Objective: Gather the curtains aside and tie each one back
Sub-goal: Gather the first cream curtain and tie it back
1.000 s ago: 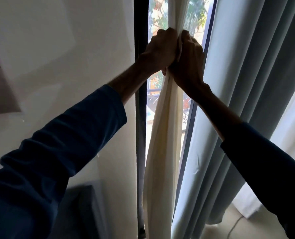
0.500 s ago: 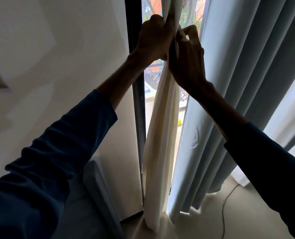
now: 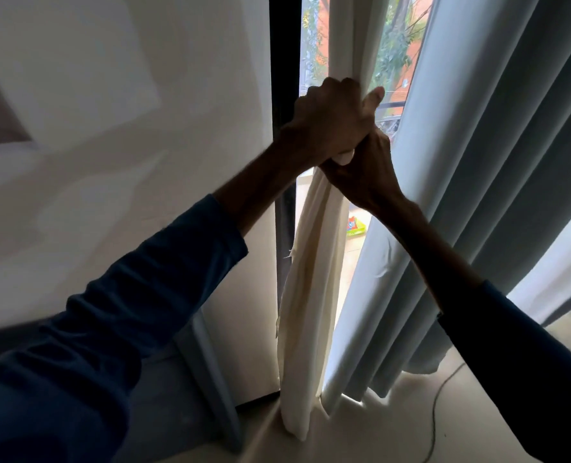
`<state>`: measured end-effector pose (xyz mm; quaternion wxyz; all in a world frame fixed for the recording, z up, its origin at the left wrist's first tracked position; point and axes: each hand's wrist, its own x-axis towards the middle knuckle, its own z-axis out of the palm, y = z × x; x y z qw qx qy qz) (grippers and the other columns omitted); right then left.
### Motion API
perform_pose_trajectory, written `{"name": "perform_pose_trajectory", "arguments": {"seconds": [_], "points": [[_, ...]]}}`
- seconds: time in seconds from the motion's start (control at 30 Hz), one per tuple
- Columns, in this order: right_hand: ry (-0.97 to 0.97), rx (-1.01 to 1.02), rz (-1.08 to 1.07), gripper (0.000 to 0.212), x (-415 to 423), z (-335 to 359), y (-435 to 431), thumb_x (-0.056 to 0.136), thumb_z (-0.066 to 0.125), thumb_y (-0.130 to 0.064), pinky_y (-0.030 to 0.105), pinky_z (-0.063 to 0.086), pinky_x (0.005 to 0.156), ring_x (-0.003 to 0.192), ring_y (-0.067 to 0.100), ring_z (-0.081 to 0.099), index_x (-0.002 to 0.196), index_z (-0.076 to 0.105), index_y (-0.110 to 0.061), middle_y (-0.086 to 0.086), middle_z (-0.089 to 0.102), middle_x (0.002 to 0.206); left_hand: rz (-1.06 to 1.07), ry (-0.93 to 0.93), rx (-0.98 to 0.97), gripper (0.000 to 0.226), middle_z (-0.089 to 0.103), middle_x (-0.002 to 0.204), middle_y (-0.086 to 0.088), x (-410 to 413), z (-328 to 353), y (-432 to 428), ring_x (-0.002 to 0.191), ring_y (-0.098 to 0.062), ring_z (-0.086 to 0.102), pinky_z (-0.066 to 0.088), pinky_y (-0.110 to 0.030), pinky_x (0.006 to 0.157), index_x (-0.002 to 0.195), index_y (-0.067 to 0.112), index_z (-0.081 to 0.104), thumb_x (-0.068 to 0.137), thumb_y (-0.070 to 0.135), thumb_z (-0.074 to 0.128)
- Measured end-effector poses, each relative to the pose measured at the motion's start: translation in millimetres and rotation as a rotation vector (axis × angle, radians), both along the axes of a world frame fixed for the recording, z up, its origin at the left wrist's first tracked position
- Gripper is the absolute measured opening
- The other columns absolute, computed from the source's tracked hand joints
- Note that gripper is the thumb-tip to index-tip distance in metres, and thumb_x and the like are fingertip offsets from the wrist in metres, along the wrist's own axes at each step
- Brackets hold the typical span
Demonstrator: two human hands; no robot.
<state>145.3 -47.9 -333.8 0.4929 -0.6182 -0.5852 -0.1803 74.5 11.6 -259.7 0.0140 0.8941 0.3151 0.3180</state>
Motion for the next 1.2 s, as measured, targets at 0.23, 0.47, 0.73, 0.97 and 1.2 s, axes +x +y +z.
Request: {"name": "perform_pose_trajectory", "arguments": {"seconds": [0.23, 0.47, 0.73, 0.97, 1.2], "points": [[0.287, -0.108, 0.029, 0.045, 11, -44, 12, 0.075, 0.080, -0.035, 0.011, 0.040, 0.060, 0.078, 0.017, 0.068, 0.098, 0.068, 0.001, 0.001, 0.071, 0.084, 0.023, 0.062, 0.061, 0.060, 0.065, 0.120, -0.019, -4, -32, -2, 0.113, -0.039, 0.062, 0.047, -0.040, 0.094, 0.118, 0.006, 0.061, 0.097, 0.059, 0.044], [0.218, -0.244, -0.042, 0.026, 7, -99, 17, 0.084, 0.072, -0.012, 0.043, 0.052, 0.062, 0.072, 0.045, 0.067, 0.099, 0.060, 0.006, 0.027, 0.069, 0.081, 0.004, 0.101, -0.013, 0.053, 0.069, 0.107, -0.020, -7, -86, -10, 0.101, -0.041, 0.067, 0.051, -0.041, 0.086, 0.108, 0.005, 0.065, 0.098, 0.055, 0.047], [0.467, -0.355, -0.090, 0.019, 2, -163, 17, 0.092, 0.068, -0.015, 0.025, 0.041, 0.063, 0.070, 0.021, 0.058, 0.085, 0.051, -0.010, 0.004, 0.059, 0.081, -0.047, 0.194, -0.141, 0.054, 0.072, 0.096, -0.016, -13, -138, -11, 0.089, -0.034, 0.071, 0.055, -0.036, 0.082, 0.094, 0.006, 0.064, 0.092, 0.060, 0.055], [0.550, -0.410, -0.046, 0.020, 24, -183, 5, 0.089, 0.071, -0.015, 0.026, 0.040, 0.060, 0.071, 0.017, 0.061, 0.083, 0.071, 0.004, 0.015, 0.069, 0.077, -0.236, 0.213, -0.363, 0.055, 0.075, 0.090, -0.006, -34, -170, 6, 0.078, -0.016, 0.071, 0.058, -0.034, 0.079, 0.096, 0.005, 0.074, 0.087, 0.059, 0.064], [0.774, -0.348, -0.061, 0.035, 31, -190, 2, 0.085, 0.079, -0.044, -0.002, 0.042, 0.055, 0.067, -0.003, 0.059, 0.099, 0.064, -0.015, -0.013, 0.065, 0.079, -0.099, -0.204, -0.631, 0.020, 0.075, 0.083, 0.000, -66, -254, -6, 0.073, -0.013, 0.072, 0.060, -0.035, 0.077, 0.094, 0.010, 0.074, 0.092, 0.029, 0.068]]}}
